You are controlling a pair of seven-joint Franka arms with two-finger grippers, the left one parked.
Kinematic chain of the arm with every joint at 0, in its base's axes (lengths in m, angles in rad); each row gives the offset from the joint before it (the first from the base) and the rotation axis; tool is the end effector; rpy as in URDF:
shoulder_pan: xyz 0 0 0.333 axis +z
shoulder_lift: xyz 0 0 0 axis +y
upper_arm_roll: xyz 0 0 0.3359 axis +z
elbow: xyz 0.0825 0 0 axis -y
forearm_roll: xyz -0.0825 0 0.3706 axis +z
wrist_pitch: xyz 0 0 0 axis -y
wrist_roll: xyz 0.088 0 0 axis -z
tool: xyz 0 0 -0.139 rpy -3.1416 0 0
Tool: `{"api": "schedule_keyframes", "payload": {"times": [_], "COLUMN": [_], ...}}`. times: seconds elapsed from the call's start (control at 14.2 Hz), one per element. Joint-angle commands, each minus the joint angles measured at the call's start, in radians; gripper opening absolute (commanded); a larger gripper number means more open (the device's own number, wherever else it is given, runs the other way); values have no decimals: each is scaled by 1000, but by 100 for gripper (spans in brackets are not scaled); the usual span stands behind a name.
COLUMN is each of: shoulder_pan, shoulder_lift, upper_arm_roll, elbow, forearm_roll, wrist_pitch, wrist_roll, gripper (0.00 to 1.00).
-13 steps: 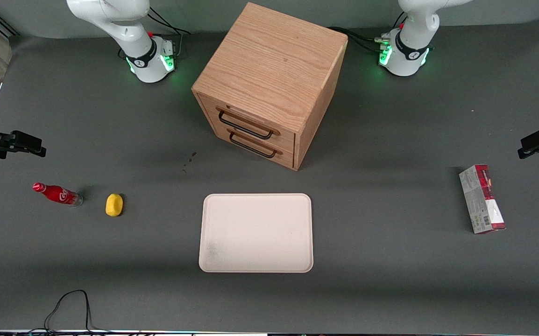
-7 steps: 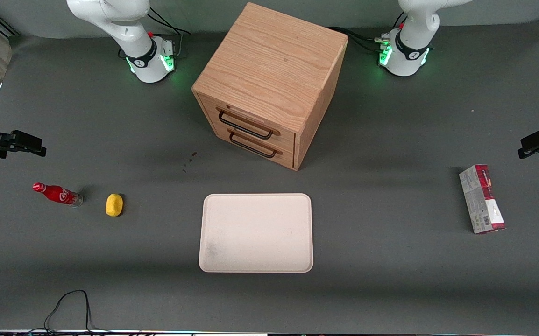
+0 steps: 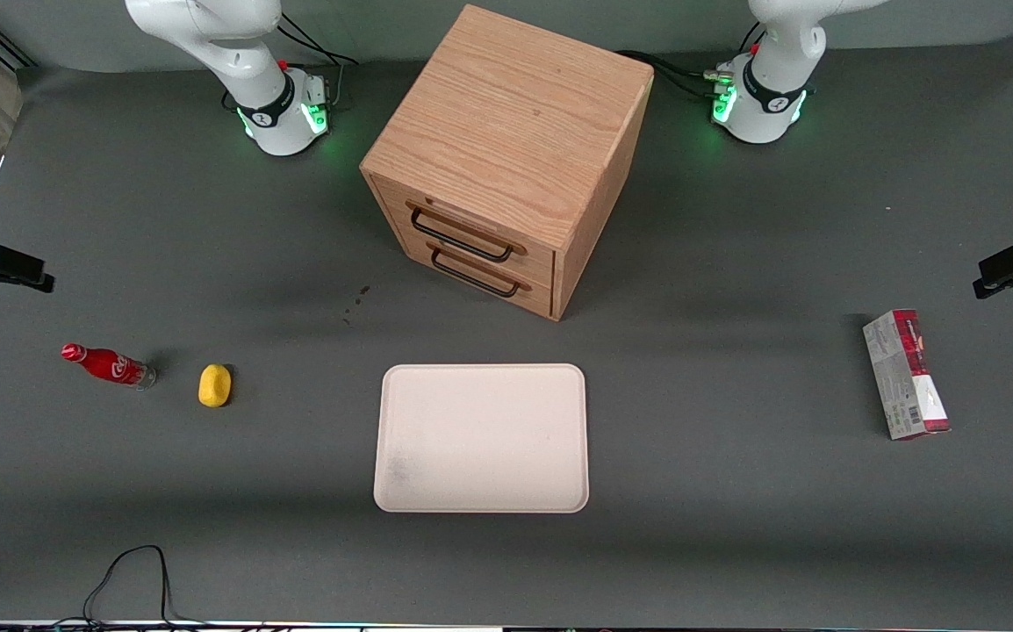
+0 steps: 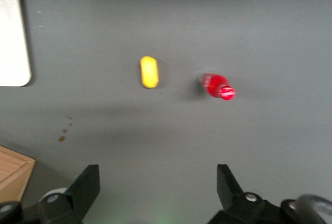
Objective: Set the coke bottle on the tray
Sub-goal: 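Move the right gripper toward the red Coca-Cola bottle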
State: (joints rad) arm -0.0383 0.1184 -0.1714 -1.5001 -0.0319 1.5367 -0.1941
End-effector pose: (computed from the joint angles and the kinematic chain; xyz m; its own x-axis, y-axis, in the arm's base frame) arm 0.5593 -0.1180 0.5769 0.9959 -0.0166 -0.0885 -0.0135 -0.9993 0.0356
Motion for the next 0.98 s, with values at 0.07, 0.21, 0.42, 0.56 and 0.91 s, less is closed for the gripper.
{"api": "schedule_keyframes", "payload": {"times": [0.07,0.21,0.42,0.56,0.91], "shoulder_pan": [1,1,3,5,23], "shoulder_lift": [0,0,-2,-3,-2], "upper_arm_roll": [-112,-160,-235,-238,-238], "elbow": [8,3,-28,-80,-294], "forearm_roll": [0,1,79,83,84], "wrist_pitch": [30,59,74,121,369], "wrist_roll": [-172,-264,-353,-357,-352], "gripper": [100,100,100,100,100]}}
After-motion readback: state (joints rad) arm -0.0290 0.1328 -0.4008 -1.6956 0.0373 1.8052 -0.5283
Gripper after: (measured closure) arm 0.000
